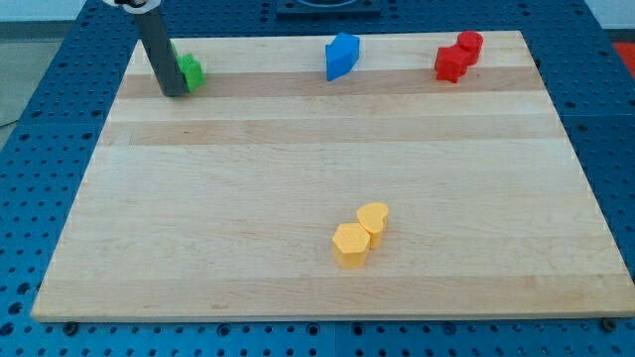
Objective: Move your hand towards the center left
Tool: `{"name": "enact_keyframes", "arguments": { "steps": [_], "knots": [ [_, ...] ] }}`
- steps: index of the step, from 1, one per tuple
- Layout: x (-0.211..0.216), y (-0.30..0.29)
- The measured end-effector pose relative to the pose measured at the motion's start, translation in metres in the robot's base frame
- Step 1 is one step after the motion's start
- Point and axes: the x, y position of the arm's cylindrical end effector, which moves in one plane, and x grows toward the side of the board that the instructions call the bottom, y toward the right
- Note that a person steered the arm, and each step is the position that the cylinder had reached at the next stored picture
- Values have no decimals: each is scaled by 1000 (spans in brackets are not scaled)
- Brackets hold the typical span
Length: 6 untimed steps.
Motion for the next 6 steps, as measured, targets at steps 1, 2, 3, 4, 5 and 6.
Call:
{"name": "enact_keyframes", "arguments": {
  "steps": [1,2,3,4,5,6],
  "knots": [
    [0,0],
    [0,0],
    [3,0],
    [36,-8],
    [51,-82],
    [51,-87]
  ]
}}
